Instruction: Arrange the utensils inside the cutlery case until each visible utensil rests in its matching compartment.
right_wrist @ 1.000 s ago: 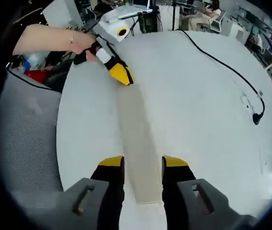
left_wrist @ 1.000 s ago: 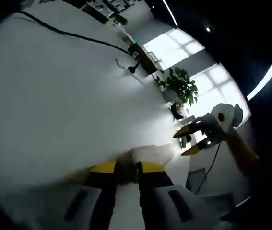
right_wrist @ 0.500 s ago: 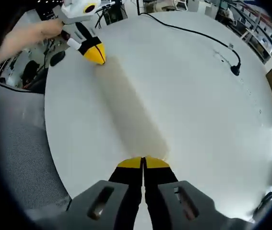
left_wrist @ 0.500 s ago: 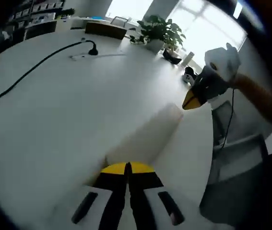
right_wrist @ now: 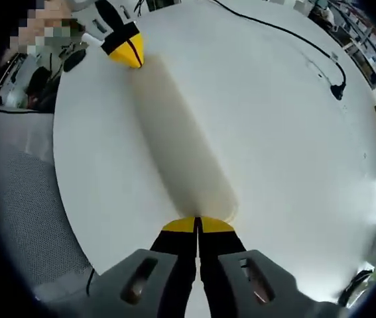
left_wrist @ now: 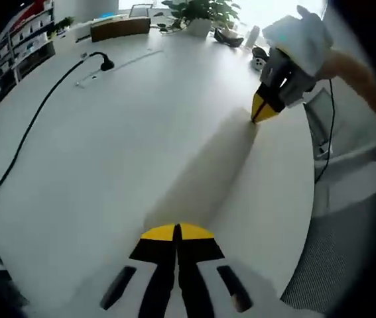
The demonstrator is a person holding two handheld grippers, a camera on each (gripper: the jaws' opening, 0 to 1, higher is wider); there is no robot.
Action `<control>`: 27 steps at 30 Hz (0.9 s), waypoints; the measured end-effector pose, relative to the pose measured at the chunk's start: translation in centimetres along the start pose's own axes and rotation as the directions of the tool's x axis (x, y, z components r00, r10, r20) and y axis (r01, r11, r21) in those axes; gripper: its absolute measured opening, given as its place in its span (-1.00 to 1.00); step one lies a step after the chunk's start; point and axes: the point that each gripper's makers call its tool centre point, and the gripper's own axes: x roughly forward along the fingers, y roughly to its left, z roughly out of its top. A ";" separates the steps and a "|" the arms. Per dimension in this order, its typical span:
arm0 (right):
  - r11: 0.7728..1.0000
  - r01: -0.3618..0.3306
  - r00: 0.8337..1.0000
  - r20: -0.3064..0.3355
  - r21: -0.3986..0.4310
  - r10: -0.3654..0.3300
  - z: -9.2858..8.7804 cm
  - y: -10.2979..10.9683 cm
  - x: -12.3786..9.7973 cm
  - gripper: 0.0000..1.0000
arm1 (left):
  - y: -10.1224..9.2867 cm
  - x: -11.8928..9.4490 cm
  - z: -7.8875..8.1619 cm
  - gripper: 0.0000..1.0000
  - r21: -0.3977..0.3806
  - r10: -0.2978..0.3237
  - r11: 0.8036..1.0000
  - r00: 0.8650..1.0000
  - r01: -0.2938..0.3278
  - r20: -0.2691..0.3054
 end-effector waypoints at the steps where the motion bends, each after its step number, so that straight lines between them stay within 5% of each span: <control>1: 1.000 0.005 1.000 -0.006 -0.010 -0.005 0.0 0.1 0.0 -1.00 | 0.1 0.0 0.0 -1.00 0.028 0.014 1.000 1.000 -0.014 -0.007; 5: 0.998 -0.035 0.999 -0.004 -0.060 0.035 0.0 0.0 -0.2 -1.00 | 0.3 0.1 0.3 -1.00 -0.007 0.004 1.000 1.000 -0.004 0.014; 6: 0.999 0.048 0.998 0.049 0.015 -0.049 0.5 -1.6 -0.8 -1.00 | 0.4 -0.1 0.3 -0.99 -0.015 0.014 1.000 1.000 -0.014 0.027; 8: 0.992 0.064 0.989 0.128 0.108 -0.078 1.5 -2.5 -1.5 -1.00 | 1.7 -0.9 1.2 -0.99 -0.024 0.070 0.997 0.994 -0.068 0.080; 10: 0.987 0.040 0.987 0.148 0.155 -0.063 1.8 -2.5 -1.6 -1.00 | 1.8 -1.1 1.4 -0.99 -0.059 0.051 0.997 0.995 -0.046 0.088; 19: 0.998 0.057 0.998 0.010 0.038 -0.058 1.0 -2.5 0.1 -1.00 | 1.9 0.3 1.0 -0.99 -0.101 0.023 0.995 0.999 -0.018 0.048; 27: 0.995 0.068 0.998 -0.011 0.077 -0.068 1.3 -2.7 -0.1 -1.00 | 1.5 0.4 1.3 -1.00 -0.074 0.031 0.997 0.999 -0.030 0.014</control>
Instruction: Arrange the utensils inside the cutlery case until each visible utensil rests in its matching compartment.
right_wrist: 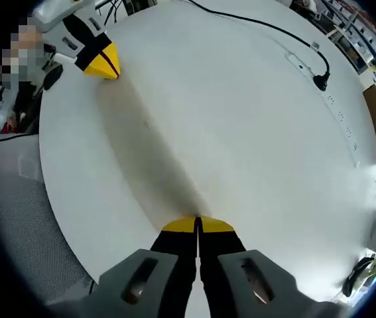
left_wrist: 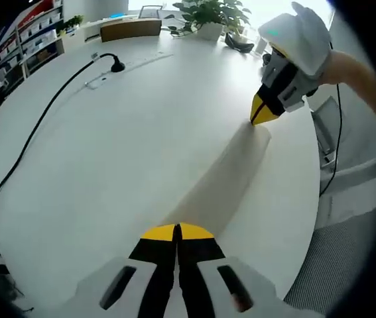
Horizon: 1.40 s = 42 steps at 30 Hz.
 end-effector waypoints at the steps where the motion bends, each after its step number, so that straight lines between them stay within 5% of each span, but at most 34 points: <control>1: 1.000 0.008 1.000 -0.003 0.005 -0.008 0.0 0.0 0.1 -1.00 | -0.2 0.0 0.0 -1.00 0.019 0.007 1.000 1.000 -0.007 -0.005; 4: 1.000 0.004 1.000 -0.001 0.000 -0.004 0.0 0.0 0.0 -1.00 | 0.1 0.3 -0.5 -1.00 0.048 0.027 0.999 0.998 -0.024 -0.049; 9: 1.000 0.013 1.000 0.015 0.005 -0.013 0.0 0.1 -0.2 -1.00 | 0.4 -0.2 0.3 -1.00 0.000 0.026 1.000 0.999 -0.026 0.046; 12: 1.000 0.013 1.000 0.005 -0.027 -0.013 0.0 0.4 -0.2 -1.00 | 0.2 -0.2 0.3 -1.00 -0.010 0.018 1.000 0.998 -0.018 0.054; 16: 0.998 -0.020 1.000 0.011 -0.060 0.021 -0.3 0.7 -0.4 -1.00 | -0.4 -0.4 0.2 -0.99 0.168 0.029 0.985 0.997 -0.042 0.077; 18: 0.993 -0.009 0.995 0.094 -0.115 0.020 0.3 1.0 -0.6 -1.00 | -1.2 -1.0 0.4 -0.95 0.251 0.000 0.967 0.994 -0.027 0.109; 22: 0.962 -0.033 0.981 0.173 -0.273 0.082 1.2 2.7 -0.9 -0.10 | -1.3 -1.5 1.2 -0.47 0.478 -0.010 0.876 0.989 -0.064 0.151; 24: 0.944 -0.045 0.986 0.136 -0.327 0.094 0.6 3.1 -0.3 0.02 | -2.4 -1.1 0.7 -0.35 0.447 -0.090 0.894 0.990 0.033 0.107; 26: 0.925 -0.033 0.991 0.111 -0.379 0.081 0.4 3.0 0.4 0.09 | -2.3 -0.7 1.2 0.01 0.422 -0.093 0.906 0.986 0.027 0.137; 31: 0.919 -0.060 0.990 0.093 -0.390 0.104 0.4 3.5 1.7 0.09 | -2.8 0.9 0.0 0.35 0.449 -0.123 0.891 0.989 0.074 0.082; 33: 0.904 -0.062 0.993 0.069 -0.423 0.100 0.2 3.6 2.2 0.04 | -2.7 1.9 -0.9 0.31 0.455 -0.119 0.887 0.992 0.084 0.050; 37: 0.904 -0.065 0.991 0.080 -0.423 0.108 0.4 3.8 2.2 -0.12 | -1.8 2.1 -0.9 -0.10 0.489 -0.076 0.871 0.996 0.045 0.042; 42: 0.885 -0.036 0.994 0.071 -0.464 0.077 0.3 4.2 2.4 -0.24 | -2.2 1.9 -1.3 -0.13 0.511 -0.085 0.858 0.995 0.052 0.042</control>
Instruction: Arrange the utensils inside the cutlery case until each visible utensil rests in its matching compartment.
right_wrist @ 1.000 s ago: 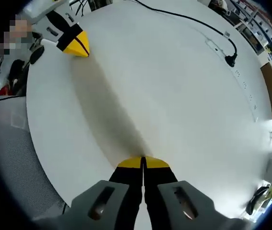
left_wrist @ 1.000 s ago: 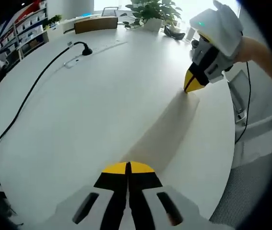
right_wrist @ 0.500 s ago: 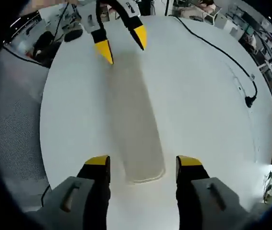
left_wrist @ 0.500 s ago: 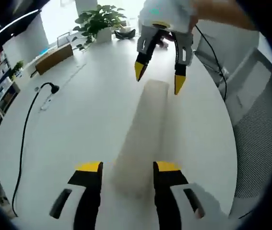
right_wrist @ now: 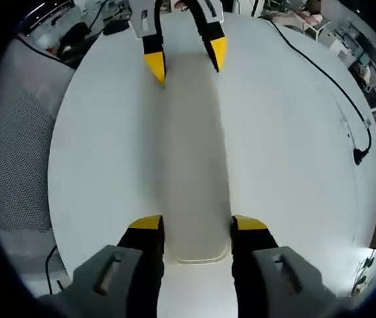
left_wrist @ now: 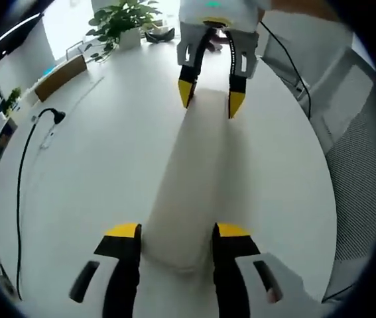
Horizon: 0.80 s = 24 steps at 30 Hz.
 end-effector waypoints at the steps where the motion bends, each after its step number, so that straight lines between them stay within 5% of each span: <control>1: 1.000 0.004 1.000 -0.009 -0.015 -0.004 0.0 0.1 0.0 -0.24 | -0.3 -0.1 0.0 -0.14 -0.005 -0.002 1.000 1.000 0.002 -0.003; 24: 0.995 -0.016 1.000 -0.006 -0.096 0.016 1.2 9.4 -0.1 -0.26 | -10.3 -2.8 -3.3 -0.19 0.014 -0.022 1.000 0.996 0.023 -0.083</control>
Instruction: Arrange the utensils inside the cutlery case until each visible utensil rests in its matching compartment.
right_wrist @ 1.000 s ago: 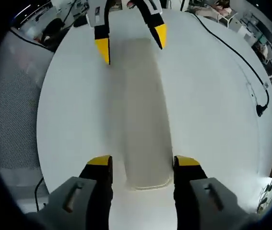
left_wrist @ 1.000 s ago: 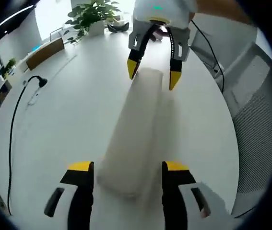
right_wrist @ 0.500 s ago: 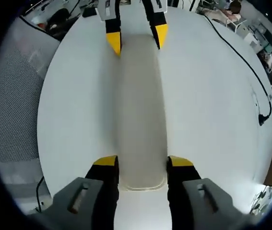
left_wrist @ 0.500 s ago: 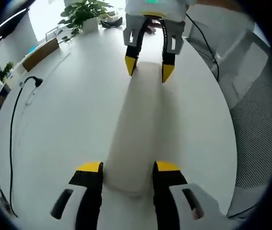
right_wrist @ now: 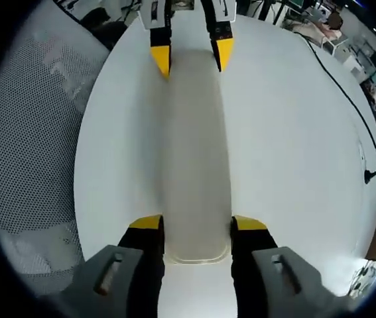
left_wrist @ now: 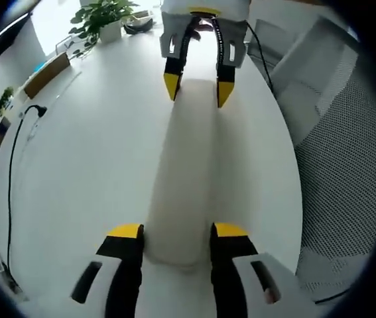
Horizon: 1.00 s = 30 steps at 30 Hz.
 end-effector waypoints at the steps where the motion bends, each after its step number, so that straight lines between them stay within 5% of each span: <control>1: 1.000 -0.003 1.000 -0.002 -0.003 0.003 0.0 0.3 0.0 -0.26 | -0.4 -0.1 0.0 -0.19 -0.002 0.000 1.000 1.000 0.000 0.001; 17: 1.000 -0.012 0.999 -0.040 -0.026 0.011 0.0 5.3 0.0 -0.26 | -5.5 -0.8 -0.6 -0.20 0.017 0.003 1.000 1.000 -0.003 -0.018; 27: 1.000 0.011 0.997 -0.070 -0.021 -0.012 -0.3 5.9 0.2 -0.24 | -5.8 -0.5 -0.8 -0.18 0.040 0.020 0.999 0.999 -0.019 -0.026; 30: 0.999 -0.004 0.998 -0.067 -0.036 0.001 -0.3 5.9 0.2 -0.20 | -5.6 -0.6 -1.5 -0.14 0.115 0.037 0.993 0.996 -0.028 -0.079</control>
